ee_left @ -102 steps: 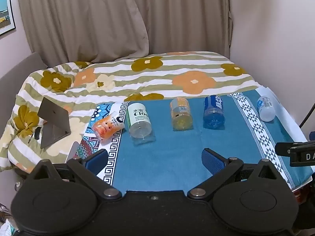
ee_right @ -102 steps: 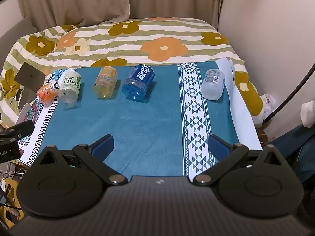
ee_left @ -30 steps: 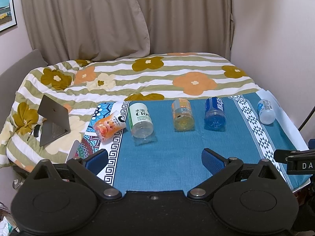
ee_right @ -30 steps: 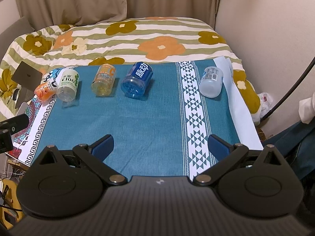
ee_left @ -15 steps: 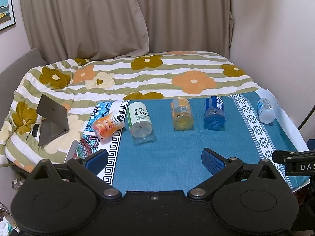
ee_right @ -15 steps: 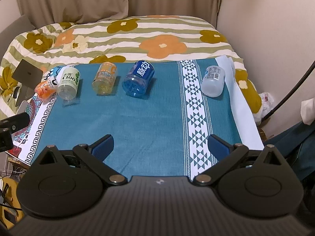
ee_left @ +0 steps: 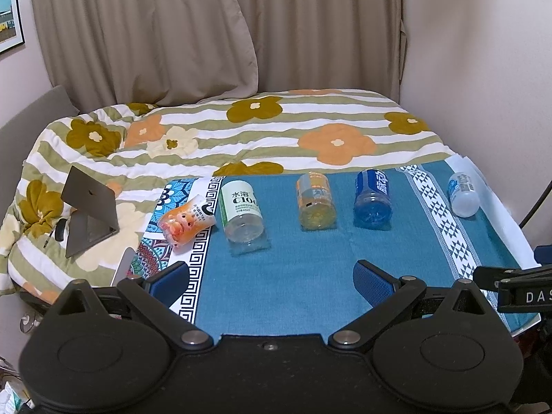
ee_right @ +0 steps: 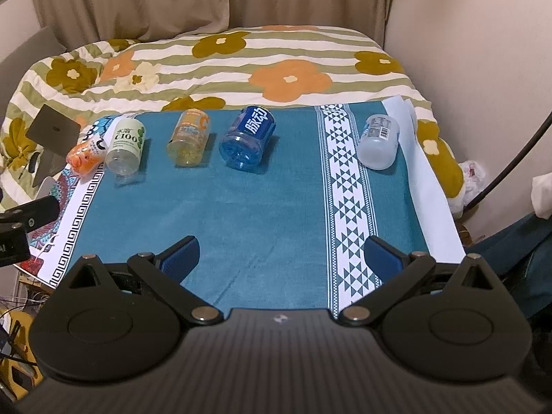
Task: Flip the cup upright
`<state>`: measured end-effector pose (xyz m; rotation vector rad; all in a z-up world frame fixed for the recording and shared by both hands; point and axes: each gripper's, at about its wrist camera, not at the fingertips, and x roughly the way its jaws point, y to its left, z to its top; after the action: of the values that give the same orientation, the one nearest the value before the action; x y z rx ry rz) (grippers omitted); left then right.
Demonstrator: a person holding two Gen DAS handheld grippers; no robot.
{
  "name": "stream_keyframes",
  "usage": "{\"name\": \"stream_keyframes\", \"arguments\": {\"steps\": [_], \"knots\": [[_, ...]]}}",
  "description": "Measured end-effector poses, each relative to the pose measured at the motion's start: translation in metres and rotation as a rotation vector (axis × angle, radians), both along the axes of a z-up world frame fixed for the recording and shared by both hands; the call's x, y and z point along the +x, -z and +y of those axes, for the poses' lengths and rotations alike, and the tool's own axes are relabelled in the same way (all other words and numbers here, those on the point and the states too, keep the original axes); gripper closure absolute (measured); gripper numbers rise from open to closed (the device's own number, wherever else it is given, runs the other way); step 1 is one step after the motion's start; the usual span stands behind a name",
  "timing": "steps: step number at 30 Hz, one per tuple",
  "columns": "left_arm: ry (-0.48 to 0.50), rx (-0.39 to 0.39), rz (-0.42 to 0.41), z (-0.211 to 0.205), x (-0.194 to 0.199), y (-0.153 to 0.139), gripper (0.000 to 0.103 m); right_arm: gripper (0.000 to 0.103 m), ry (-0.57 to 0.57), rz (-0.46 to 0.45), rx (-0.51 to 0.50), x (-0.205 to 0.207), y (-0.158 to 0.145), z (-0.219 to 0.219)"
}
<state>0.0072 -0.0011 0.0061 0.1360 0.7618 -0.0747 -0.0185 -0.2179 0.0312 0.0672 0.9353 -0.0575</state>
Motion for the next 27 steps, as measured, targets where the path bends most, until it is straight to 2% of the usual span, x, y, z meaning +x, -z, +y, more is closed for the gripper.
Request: {"name": "stream_keyframes", "arguments": {"steps": [8, 13, 19, 27], "knots": [[-0.010, -0.028, -0.028, -0.011, 0.006, -0.010, 0.000, 0.000, -0.051, -0.026, -0.015, -0.001, -0.007, -0.010], [-0.010, -0.042, -0.038, -0.021, 0.024, -0.019, 0.000, 0.000, -0.084, -0.018, -0.016, 0.011, -0.008, -0.023], [0.012, -0.071, 0.013, -0.027, 0.070, -0.016, 0.000, 0.000, -0.065, -0.010, -0.012, 0.036, -0.006, -0.032], [0.072, -0.100, 0.136, -0.031, 0.147, 0.014, 0.002, 0.000, 0.011, 0.050, 0.051, 0.079, 0.016, -0.038]]}}
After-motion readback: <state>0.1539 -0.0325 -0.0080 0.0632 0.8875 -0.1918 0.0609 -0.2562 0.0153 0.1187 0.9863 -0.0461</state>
